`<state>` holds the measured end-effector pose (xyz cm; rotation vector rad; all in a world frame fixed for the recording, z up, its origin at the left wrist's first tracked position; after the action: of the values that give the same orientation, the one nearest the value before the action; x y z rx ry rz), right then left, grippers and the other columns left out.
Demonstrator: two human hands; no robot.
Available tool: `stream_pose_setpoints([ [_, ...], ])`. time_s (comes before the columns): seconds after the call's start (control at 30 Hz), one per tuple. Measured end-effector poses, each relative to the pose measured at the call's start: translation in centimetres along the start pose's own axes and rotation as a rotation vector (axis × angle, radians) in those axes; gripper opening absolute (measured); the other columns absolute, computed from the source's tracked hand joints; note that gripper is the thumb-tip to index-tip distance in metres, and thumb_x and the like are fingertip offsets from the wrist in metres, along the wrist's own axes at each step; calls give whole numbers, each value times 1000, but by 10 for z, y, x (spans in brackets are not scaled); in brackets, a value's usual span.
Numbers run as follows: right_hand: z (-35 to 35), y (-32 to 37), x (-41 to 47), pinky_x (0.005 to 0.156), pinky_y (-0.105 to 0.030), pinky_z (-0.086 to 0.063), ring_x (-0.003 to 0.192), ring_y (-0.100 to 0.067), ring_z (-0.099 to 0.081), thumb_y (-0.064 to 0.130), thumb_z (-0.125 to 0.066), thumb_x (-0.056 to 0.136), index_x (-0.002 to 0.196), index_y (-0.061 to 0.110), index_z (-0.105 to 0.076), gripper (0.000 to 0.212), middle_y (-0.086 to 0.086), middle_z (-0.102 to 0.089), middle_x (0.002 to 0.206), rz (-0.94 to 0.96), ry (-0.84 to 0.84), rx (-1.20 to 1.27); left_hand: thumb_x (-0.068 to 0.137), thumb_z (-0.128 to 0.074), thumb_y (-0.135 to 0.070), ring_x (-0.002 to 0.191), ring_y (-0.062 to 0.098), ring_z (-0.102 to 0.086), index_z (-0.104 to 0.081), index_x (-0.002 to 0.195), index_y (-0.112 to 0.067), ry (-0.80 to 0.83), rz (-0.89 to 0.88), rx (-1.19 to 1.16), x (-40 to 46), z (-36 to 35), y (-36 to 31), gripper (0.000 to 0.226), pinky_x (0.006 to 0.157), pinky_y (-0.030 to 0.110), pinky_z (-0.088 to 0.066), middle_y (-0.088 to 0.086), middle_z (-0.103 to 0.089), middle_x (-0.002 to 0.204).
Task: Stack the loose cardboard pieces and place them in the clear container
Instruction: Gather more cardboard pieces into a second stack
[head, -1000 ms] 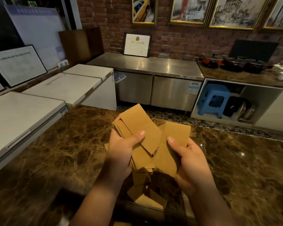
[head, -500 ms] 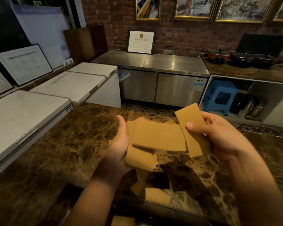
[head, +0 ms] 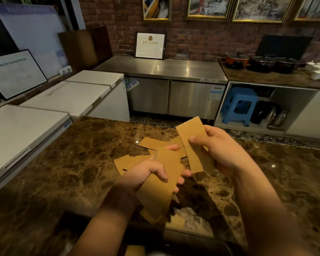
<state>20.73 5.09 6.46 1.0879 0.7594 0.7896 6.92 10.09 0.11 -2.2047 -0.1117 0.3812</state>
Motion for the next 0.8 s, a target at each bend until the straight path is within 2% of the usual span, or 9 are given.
stream_pose_setpoints([
  [0.13, -2, -24, -5, 73, -46, -60, 101, -29, -65, 18, -55, 97, 128, 32, -53, 34, -6, -64, 115, -135, -79, 262, 64, -56, 12, 83, 36, -70, -66, 123, -26, -130, -232, -171, 5, 22, -16, 71, 65, 49, -58, 25, -71, 102],
  [0.23, -25, -34, -13, 69, -43, -63, 99, -30, -69, 13, -57, 97, 132, 48, -36, 54, -7, -61, 118, -171, -30, 401, 83, -69, -22, 83, 33, -73, -73, 108, -29, -247, -282, -250, 4, 31, -15, 27, 67, 47, -60, 18, -75, 104],
  [0.27, -36, -37, -15, 73, -44, -63, 99, -29, -70, 16, -57, 97, 132, 52, -32, 56, -5, -61, 119, -176, -2, 381, 83, -68, -36, 84, 31, -74, -71, 109, -33, -309, -274, -214, 4, 36, -12, 27, 68, 46, -60, 14, -76, 105],
  [0.33, -56, -41, -18, 77, -44, -63, 100, -26, -67, 24, -57, 98, 130, 57, -27, 54, 1, -57, 118, -177, 44, 271, 78, -67, -50, 92, 30, -75, -69, 113, -37, -395, -274, -164, 6, 41, -7, 38, 70, 44, -60, 9, -77, 107],
  [0.43, -80, -45, -18, 85, -41, -56, 105, -23, -63, 37, -49, 100, 122, 60, -18, 44, 7, -53, 117, -141, 46, 109, 76, -73, -30, 98, 30, -74, -70, 118, -30, -391, -331, -223, 7, 42, -7, 41, 69, 41, -61, 11, -76, 110],
  [0.5, -89, -50, -14, 106, -45, -40, 124, -28, -50, 51, -42, 98, 127, 58, -16, 40, 7, -45, 127, -107, 15, -83, 76, -73, -19, 103, 32, -73, -69, 121, -27, -390, -323, -248, 8, 44, -5, 46, 72, 42, -62, 13, -75, 115],
  [0.57, -98, -48, -14, 108, -42, -25, 134, -22, -32, 58, -35, 98, 140, 44, -17, 48, 9, -36, 130, -39, -15, -311, 76, -72, -17, 105, 33, -72, -69, 122, -25, -369, -294, -326, 10, 47, -2, 47, 74, 45, -62, 16, -74, 117],
  [0.7, -114, -40, -13, 111, -42, -17, 140, -17, -13, 62, -25, 97, 140, 32, -26, 52, 5, -22, 146, 87, -68, -477, 82, -68, -23, 101, 34, -73, -68, 121, -23, -354, -283, -420, 11, 54, 0, 39, 68, 44, -62, 19, -74, 115],
  [0.8, -118, -36, -13, 119, -46, -10, 145, -5, 6, 71, -19, 93, 141, 31, -30, 64, 22, 5, 152, 183, -113, -472, 88, -61, -38, 97, 28, -75, -80, 100, -22, -300, -295, -403, 11, 54, -4, 28, 69, 38, -62, 14, -77, 107],
])
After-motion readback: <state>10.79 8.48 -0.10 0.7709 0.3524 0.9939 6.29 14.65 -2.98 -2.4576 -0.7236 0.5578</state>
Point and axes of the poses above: each hand's wrist, its own x-axis towards the middle knuckle, its own z-axis out of the back of the hand, y = z × x, the point moved 9 cm from there along x, towards the middle knuckle
